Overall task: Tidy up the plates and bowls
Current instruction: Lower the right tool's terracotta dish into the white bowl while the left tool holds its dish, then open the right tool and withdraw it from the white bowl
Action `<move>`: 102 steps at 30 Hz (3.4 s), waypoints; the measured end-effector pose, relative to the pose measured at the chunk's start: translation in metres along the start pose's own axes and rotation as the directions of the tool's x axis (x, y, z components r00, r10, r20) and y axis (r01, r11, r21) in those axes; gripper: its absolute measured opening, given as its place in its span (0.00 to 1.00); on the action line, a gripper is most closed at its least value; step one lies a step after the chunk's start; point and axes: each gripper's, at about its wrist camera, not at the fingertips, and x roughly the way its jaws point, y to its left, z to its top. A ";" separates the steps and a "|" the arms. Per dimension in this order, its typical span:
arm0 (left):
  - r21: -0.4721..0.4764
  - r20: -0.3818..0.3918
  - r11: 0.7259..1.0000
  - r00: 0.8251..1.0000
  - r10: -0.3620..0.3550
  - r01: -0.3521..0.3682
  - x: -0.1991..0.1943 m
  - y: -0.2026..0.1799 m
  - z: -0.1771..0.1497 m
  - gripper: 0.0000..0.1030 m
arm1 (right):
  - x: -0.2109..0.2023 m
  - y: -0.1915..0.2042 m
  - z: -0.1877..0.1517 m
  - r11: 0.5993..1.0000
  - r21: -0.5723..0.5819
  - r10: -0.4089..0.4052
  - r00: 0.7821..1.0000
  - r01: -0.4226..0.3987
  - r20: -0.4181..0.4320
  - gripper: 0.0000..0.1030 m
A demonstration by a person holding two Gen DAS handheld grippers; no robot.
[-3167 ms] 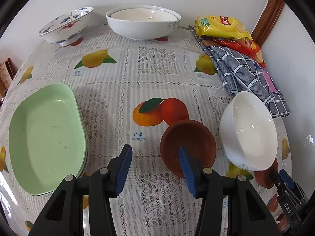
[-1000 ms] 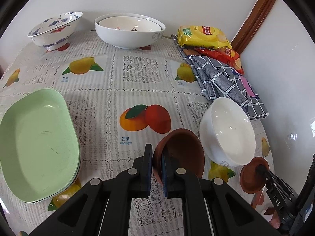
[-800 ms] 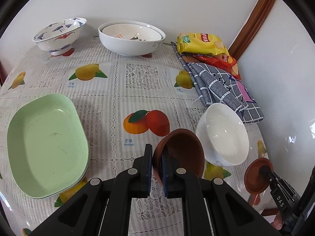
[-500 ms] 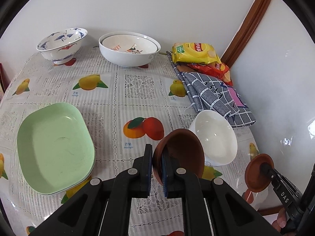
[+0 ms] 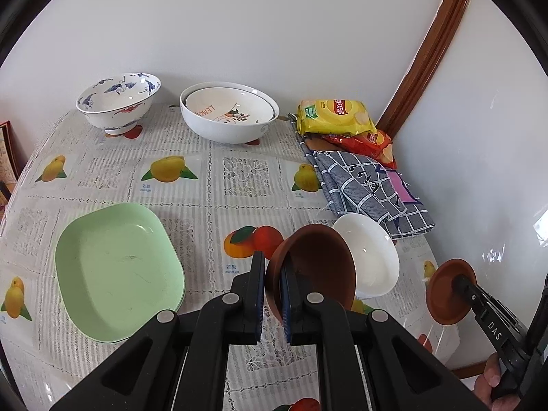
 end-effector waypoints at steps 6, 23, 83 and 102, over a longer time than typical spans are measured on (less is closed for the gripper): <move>-0.007 0.019 1.000 1.000 0.000 0.001 -0.006 0.004 0.006 0.08 | 0.000 0.007 0.009 1.000 -0.017 -0.005 1.000 0.005 0.018 0.08; -0.056 0.014 0.998 0.999 0.030 -0.029 0.002 0.025 0.011 0.08 | 0.038 0.031 0.018 0.999 -0.042 0.025 0.999 -0.026 -0.021 0.08; -0.041 -0.108 0.999 0.994 0.029 -0.033 0.073 0.019 0.019 0.09 | 0.149 0.062 0.016 0.978 -0.197 -0.106 0.977 0.068 -0.188 0.09; -0.062 -0.110 0.998 0.994 0.023 -0.030 0.072 0.026 0.019 0.09 | 0.162 0.077 0.012 0.965 -0.253 -0.126 0.966 0.067 -0.224 0.17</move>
